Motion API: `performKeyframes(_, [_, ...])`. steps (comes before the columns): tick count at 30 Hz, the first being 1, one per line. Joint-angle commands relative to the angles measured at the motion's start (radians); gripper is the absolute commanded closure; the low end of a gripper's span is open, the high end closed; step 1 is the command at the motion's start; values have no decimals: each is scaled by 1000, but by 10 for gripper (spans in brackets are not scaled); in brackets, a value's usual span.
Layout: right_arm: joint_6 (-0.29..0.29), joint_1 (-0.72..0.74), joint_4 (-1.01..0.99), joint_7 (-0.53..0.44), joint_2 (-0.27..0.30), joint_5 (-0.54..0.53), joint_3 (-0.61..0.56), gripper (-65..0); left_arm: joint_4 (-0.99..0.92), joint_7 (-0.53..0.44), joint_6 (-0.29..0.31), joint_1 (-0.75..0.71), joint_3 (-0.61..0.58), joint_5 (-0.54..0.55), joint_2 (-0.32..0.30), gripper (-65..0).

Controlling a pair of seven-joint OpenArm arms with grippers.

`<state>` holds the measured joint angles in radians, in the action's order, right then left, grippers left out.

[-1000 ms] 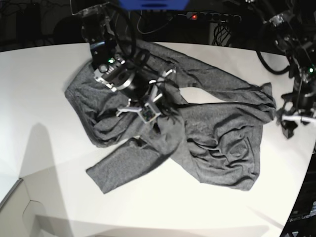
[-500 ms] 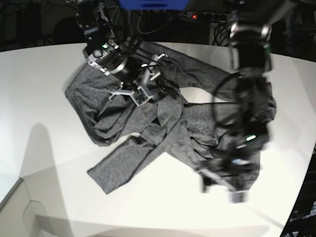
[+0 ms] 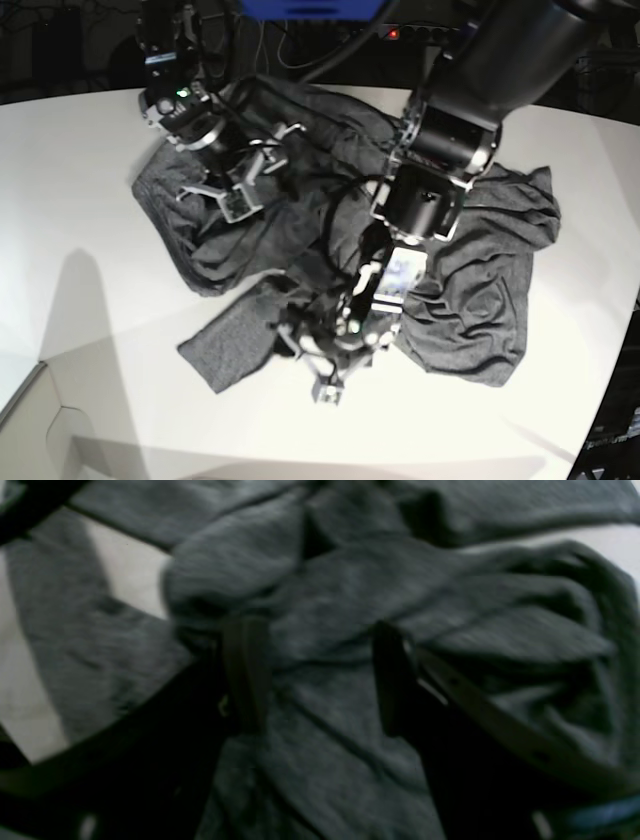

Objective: Layout the t-shirt on the table in an organized manner, then fold the t-shirt properly
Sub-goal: 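Grasp the hem with the left gripper and pull it away from the collar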

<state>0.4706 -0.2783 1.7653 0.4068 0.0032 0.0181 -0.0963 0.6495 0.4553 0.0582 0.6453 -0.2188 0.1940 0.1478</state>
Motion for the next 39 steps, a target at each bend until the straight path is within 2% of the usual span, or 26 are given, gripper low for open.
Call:
performKeyframes(1, [-3,6,17,-27,4,-19,14,-333,-18,-43,1,35,-11,3,9,-439])
performKeyframes(8, [-3,11,18,-27,30,-19,27,-333,-195,-178,7,37,-78,2,9,-438])
performKeyframes(12, [-3,12,17,-27,31,-19,27,-333,-211,-195,7,37,-126,2,9,-424])
performKeyframes(13, [-3,12,17,-27,31,-19,27,-333,-213,-197,9,37,-123,2,9,-391])
performKeyframes(14, [-3,14,17,-27,31,-19,27,-333,-210,-197,9,38,-121,5,9,-330])
performKeyframes(16, [-3,14,14,-26,33,-19,27,-333,-208,-201,10,58,-120,12,9,-179])
performKeyframes(19, [-3,12,12,-22,36,-19,27,-333,-216,-237,6,81,-120,12,9,0])
performKeyframes(22, [-3,9,12,-22,54,-19,28,-333,-218,-249,4,94,-118,14,9,-14])
performKeyframes(24, [-3,9,12,-22,54,-19,28,-333,-210,-249,2,106,-78,14,9,0])
performKeyframes(29, [-3,11,11,-21,53,-19,76,-333,-204,-249,9,190,210,14,9,0])
performKeyframes(33, [-3,12,9,-21,53,-19,114,-333,-204,-249,12,293,384,12,3,0])
performKeyframes(37, [-3,17,-32,-21,56,-19,119,-334,-204,-249,12,380,437,12,-20,0])
performKeyframes(39, [-3,35,-57,-21,54,-19,129,-335,-204,-249,12,405,440,12,-53,0])
